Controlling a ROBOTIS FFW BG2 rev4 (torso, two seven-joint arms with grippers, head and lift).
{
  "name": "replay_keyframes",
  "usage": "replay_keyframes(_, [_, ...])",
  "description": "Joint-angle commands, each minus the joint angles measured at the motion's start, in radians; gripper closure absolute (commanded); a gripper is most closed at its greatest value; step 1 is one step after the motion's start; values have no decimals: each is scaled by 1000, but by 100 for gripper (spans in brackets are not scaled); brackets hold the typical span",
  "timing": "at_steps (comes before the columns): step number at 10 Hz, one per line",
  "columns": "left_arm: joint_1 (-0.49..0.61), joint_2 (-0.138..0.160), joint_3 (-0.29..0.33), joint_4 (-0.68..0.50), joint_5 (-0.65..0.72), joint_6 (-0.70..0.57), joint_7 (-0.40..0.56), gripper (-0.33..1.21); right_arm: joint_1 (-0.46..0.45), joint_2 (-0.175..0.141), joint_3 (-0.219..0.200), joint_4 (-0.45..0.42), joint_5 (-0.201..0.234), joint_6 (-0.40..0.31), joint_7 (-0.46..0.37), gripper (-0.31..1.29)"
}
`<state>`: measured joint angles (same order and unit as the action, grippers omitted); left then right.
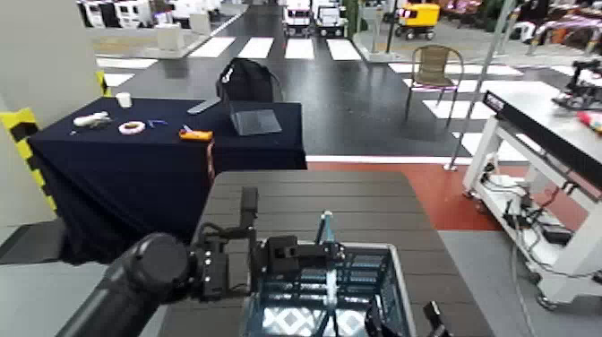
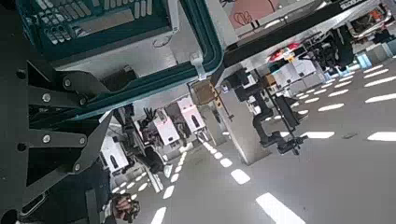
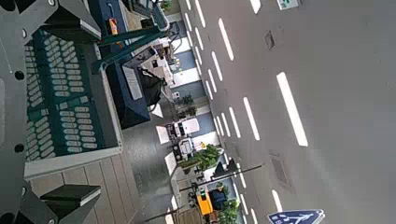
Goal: Place the crate on the table.
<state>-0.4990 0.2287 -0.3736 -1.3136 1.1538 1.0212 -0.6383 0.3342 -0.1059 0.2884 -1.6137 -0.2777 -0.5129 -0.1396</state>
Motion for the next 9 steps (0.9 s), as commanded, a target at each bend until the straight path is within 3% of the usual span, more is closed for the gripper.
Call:
replay_keyframes(1, [-62,-31,-30,99,-32,-49,-8,119,-1,0,3,2,0,-1,0,14])
replay_keyframes(9, [-233,-109,-79,398,-40,-197,20,119,-10,-3,15,5,-8,-1,1,14])
